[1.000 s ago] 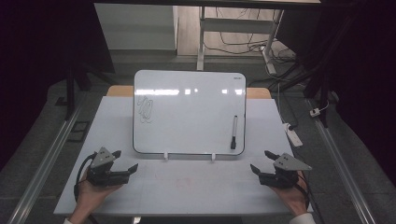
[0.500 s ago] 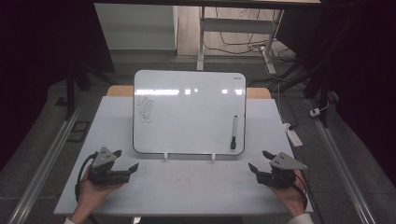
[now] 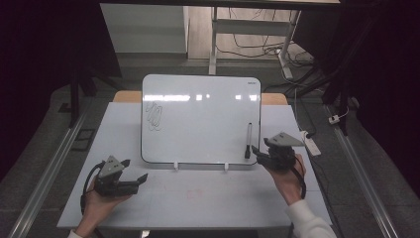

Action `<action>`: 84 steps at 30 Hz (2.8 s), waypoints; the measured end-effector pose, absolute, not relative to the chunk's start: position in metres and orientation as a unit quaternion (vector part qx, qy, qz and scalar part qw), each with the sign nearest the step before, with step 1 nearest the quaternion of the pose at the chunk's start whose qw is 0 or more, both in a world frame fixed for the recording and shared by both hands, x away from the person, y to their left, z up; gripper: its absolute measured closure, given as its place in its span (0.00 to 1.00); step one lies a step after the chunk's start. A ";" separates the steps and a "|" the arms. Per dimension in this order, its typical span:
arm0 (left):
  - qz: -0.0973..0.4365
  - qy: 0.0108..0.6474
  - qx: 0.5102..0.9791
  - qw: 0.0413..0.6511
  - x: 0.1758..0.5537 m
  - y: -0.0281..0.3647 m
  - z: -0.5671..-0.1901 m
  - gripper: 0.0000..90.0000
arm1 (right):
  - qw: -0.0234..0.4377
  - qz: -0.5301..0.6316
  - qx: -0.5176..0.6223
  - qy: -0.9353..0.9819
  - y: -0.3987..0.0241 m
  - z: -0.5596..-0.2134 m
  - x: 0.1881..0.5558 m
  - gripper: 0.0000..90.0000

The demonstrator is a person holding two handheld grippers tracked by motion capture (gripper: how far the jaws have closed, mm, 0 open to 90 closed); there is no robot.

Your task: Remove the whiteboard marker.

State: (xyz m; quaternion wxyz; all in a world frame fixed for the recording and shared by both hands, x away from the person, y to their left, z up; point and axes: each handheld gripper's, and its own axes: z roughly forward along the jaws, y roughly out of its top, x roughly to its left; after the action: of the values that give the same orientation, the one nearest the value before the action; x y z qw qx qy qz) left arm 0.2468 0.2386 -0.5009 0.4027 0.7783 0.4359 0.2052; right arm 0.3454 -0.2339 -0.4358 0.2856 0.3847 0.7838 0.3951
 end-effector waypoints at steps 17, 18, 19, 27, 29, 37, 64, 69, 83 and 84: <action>0.206 0.427 0.781 0.406 0.243 0.241 -0.504 0.20 | 0.333 0.336 0.467 0.747 -0.184 -0.438 0.400 0.78; 0.206 0.427 0.781 0.406 0.243 0.241 -0.504 0.20 | 0.335 0.335 0.467 0.747 -0.183 -0.438 0.400 0.78; 0.207 0.426 0.781 0.406 0.242 0.241 -0.504 0.20 | 0.336 0.335 0.468 0.745 -0.182 -0.438 0.400 0.79; 0.211 0.426 0.781 0.404 0.240 0.241 -0.504 0.21 | 0.329 0.343 0.460 0.750 -0.168 -0.441 0.398 0.89; 0.211 0.427 0.781 0.404 0.240 0.241 -0.505 0.21 | 0.329 0.343 0.458 0.751 -0.167 -0.441 0.398 0.90; 0.212 0.428 0.779 0.406 0.241 0.241 -0.504 0.21 | 0.331 0.371 0.442 0.746 -0.174 -0.433 0.392 0.90; -0.011 0.330 0.779 0.533 0.301 0.093 -0.465 0.42 | 0.220 0.542 0.275 0.763 -0.126 -0.410 0.306 0.90; -0.017 0.319 0.785 0.530 0.307 0.077 -0.468 0.55 | 0.220 0.549 0.270 0.760 -0.123 -0.411 0.303 0.90; -0.021 0.315 0.789 0.527 0.312 0.070 -0.474 0.82 | 0.217 0.558 0.260 0.758 -0.113 -0.410 0.296 0.90; -0.020 0.317 0.789 0.526 0.312 0.070 -0.474 0.84 | 0.220 0.557 0.257 0.758 -0.113 -0.410 0.295 0.90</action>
State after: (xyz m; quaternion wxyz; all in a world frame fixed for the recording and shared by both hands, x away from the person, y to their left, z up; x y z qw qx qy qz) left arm 0.3120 0.0699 -0.4735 0.5262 0.7889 0.3168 -0.0196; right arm 0.2950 -0.1129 -0.4100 0.2199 0.2573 0.7585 0.5570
